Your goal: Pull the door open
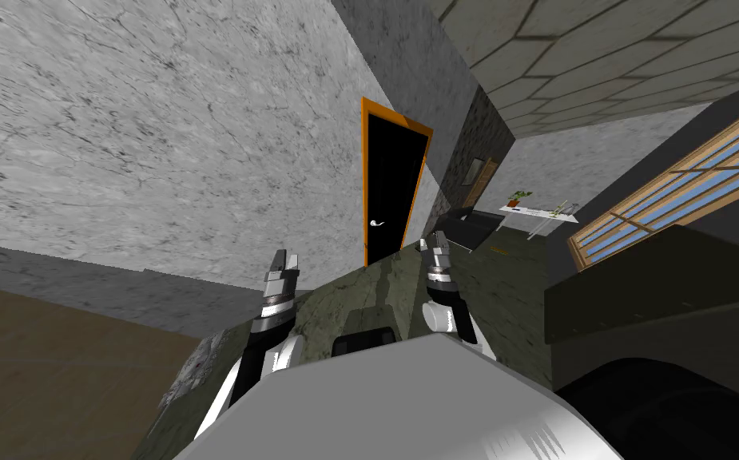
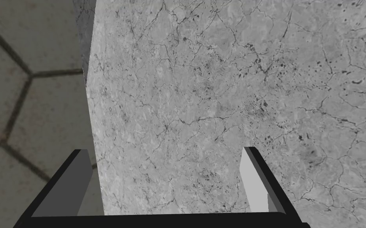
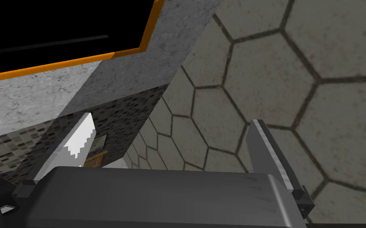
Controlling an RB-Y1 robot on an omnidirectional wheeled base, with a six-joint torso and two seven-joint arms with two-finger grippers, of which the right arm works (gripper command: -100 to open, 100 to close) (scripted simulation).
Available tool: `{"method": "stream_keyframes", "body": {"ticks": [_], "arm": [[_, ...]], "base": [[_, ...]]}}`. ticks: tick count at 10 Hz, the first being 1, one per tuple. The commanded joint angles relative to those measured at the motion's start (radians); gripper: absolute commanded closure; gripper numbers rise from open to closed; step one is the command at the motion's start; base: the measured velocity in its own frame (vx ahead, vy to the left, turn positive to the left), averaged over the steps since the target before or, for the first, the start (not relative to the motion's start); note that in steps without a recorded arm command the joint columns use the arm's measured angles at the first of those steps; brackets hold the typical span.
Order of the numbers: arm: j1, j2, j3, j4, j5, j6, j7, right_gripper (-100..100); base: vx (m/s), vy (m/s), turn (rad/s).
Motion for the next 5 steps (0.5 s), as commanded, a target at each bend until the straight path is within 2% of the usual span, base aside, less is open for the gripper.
{"method": "stream_keyframes", "body": {"ticks": [1,3,5], "arm": [[-0.014,-0.006,-0.004,0.034,-0.002,-0.005,-0.004,-100],[-0.029,-0.011,-0.008,0.069,-0.004,-0.010,-0.008,-100],[-0.058,-0.022,-0.016,0.137,-0.007,-0.020,-0.016,-100]], "base": [[0.032,-0.019,0.101],[0.057,-0.043,0.093],[0.080,-0.069,0.141]]}}
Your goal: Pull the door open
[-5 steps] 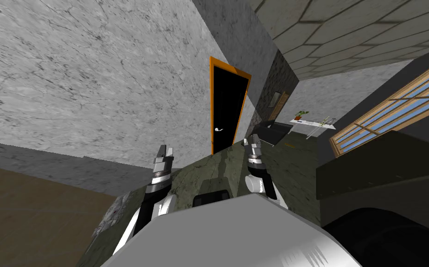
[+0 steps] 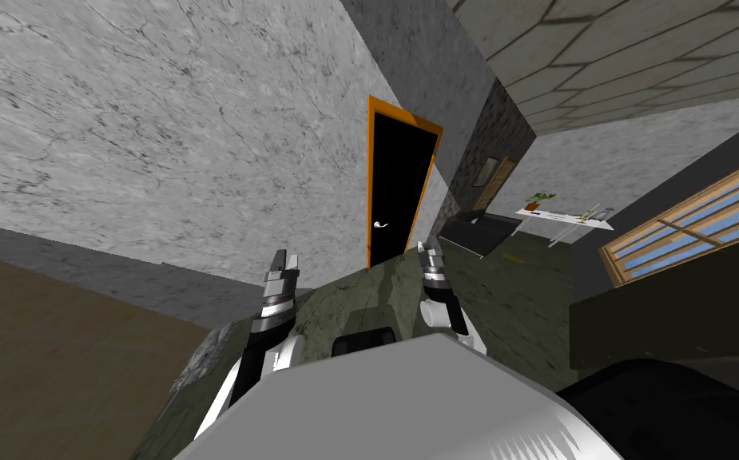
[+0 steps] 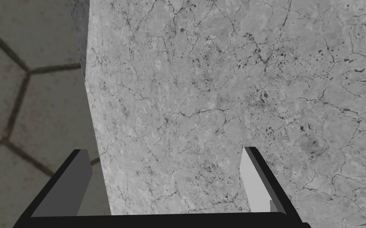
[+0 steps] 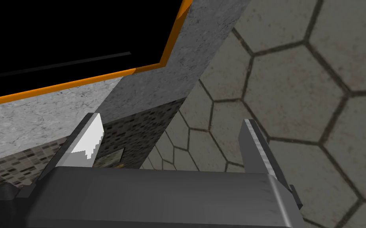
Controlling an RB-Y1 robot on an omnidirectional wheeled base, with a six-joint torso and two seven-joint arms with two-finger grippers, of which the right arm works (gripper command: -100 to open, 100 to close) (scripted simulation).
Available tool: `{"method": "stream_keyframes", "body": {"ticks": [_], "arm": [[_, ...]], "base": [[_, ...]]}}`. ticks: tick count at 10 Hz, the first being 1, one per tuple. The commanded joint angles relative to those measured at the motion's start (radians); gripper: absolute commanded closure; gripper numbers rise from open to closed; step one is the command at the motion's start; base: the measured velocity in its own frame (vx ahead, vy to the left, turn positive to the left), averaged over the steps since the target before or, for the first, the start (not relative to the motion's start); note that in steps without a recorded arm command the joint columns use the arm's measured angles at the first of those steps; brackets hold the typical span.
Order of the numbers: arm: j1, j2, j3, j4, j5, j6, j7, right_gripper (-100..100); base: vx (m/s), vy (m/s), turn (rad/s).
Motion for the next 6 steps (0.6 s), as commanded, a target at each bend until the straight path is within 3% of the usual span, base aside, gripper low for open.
{"method": "stream_keyframes", "body": {"ticks": [1,6], "arm": [[-0.018,-0.004,-0.002,0.043,0.000,-0.006,-0.003,-100],[-0.086,-0.027,-0.020,0.195,-0.009,-0.030,-0.022,-100]], "base": [[0.091,-0.071,0.105],[0.082,-0.068,0.136]]}}
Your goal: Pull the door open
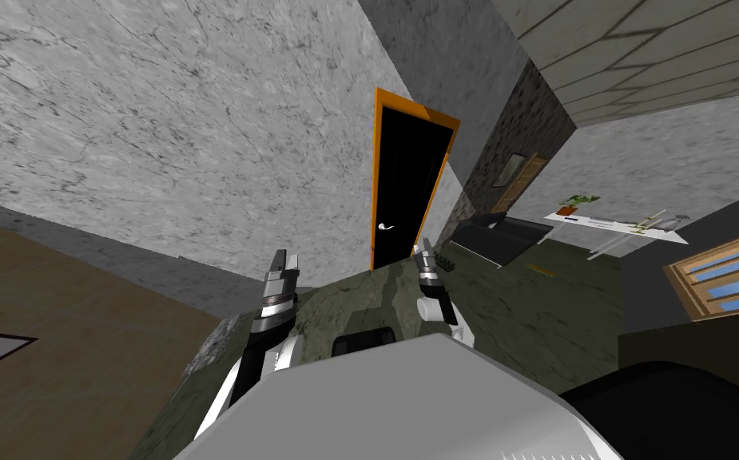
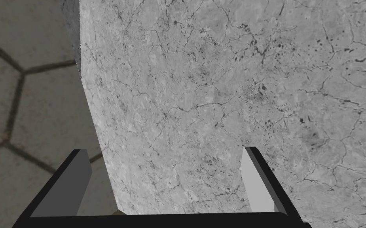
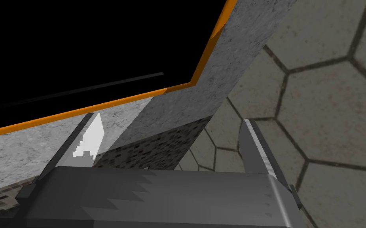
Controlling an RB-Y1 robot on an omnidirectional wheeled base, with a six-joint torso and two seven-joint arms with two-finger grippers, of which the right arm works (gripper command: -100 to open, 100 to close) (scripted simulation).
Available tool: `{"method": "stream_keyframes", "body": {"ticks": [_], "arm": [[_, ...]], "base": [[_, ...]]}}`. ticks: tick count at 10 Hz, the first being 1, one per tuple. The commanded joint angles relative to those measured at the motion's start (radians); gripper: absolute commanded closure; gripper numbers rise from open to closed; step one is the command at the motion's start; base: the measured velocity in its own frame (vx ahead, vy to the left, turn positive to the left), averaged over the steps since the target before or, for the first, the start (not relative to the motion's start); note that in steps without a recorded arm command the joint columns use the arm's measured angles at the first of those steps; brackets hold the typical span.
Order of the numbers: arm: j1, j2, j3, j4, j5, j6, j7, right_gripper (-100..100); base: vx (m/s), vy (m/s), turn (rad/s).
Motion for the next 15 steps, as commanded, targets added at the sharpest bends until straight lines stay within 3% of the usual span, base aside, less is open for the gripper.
{"method": "stream_keyframes", "body": {"ticks": [1,6,8,9,11,14,15], "arm": [[-0.006,-0.003,-0.002,0.029,-0.001,-0.007,-0.004,-100],[-0.071,-0.025,-0.019,0.169,-0.009,-0.030,-0.022,-100],[-0.088,-0.030,-0.024,0.225,-0.011,-0.036,-0.027,-100],[-0.088,-0.030,-0.024,0.225,-0.011,-0.036,-0.027,-100],[-0.124,-0.042,-0.034,0.297,-0.016,-0.049,-0.037,-100],[-0.143,-0.047,-0.039,0.354,-0.018,-0.055,-0.042,-100],[-0.161,-0.053,-0.044,0.394,-0.021,-0.062,-0.048,-100]], "base": [[0.055,-0.054,0.049],[0.048,-0.063,0.117],[0.049,-0.063,0.091],[0.043,-0.040,0.058],[0.060,-0.054,0.156],[0.042,-0.070,0.082],[0.025,-0.055,0.140]]}}
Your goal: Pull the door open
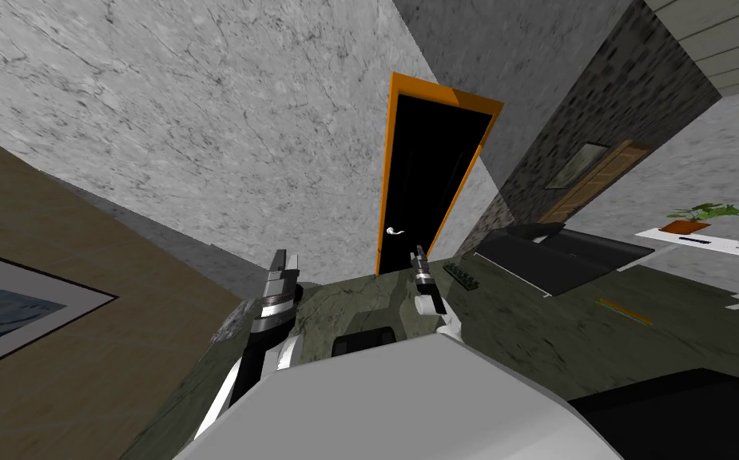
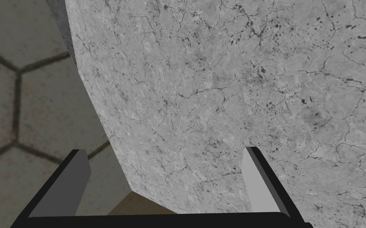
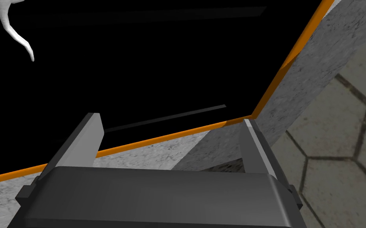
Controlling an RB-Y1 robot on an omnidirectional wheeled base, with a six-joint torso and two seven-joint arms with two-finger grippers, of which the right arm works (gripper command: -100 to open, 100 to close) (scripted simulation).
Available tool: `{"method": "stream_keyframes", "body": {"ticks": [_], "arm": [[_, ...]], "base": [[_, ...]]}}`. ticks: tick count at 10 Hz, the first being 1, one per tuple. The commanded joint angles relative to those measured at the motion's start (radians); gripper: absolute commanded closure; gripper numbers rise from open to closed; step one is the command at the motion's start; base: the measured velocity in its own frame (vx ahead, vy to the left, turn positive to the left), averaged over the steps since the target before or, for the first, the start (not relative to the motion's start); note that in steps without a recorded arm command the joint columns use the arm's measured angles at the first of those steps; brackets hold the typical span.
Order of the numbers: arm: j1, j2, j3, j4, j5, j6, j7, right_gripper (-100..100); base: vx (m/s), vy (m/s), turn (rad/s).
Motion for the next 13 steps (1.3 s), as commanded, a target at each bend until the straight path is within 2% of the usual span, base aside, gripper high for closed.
{"method": "stream_keyframes", "body": {"ticks": [1,2,3,4,5,6,7,8,9,10,11,12,13], "arm": [[-0.028,-0.006,-0.006,0.050,-0.002,-0.010,-0.006,-100],[-0.028,-0.006,-0.006,0.069,-0.002,-0.010,-0.006,-100],[-0.047,-0.012,-0.011,0.100,-0.005,-0.016,-0.011,-100],[-0.047,-0.012,-0.011,0.114,-0.005,-0.016,-0.011,-100],[-0.065,-0.018,-0.016,0.142,-0.007,-0.023,-0.017,-100],[-0.065,-0.018,-0.016,0.159,-0.007,-0.023,-0.017,-100],[-0.084,-0.023,-0.022,0.189,-0.010,-0.030,-0.022,-100],[-0.084,-0.023,-0.022,0.204,-0.010,-0.030,-0.022,-100],[-0.103,-0.029,-0.027,0.241,-0.012,-0.036,-0.027,-100],[-0.103,-0.029,-0.027,0.249,-0.012,-0.036,-0.027,-100],[-0.122,-0.035,-0.032,0.284,-0.014,-0.043,-0.032,-100],[-0.122,-0.035,-0.032,0.293,-0.014,-0.043,-0.032,-100],[-0.141,-0.041,-0.037,0.327,-0.017,-0.050,-0.038,-100]], "base": [[0.060,-0.092,0.187],[0.049,-0.078,0.056],[0.037,-0.067,0.100],[0.029,-0.050,0.080],[0.031,-0.062,0.130],[0.028,-0.055,0.059],[0.030,-0.055,0.131],[0.026,-0.054,0.072],[0.034,-0.066,0.156],[0.034,-0.052,0.007],[0.027,-0.068,0.122],[0.022,-0.062,0.083],[0.040,-0.065,0.133]]}}
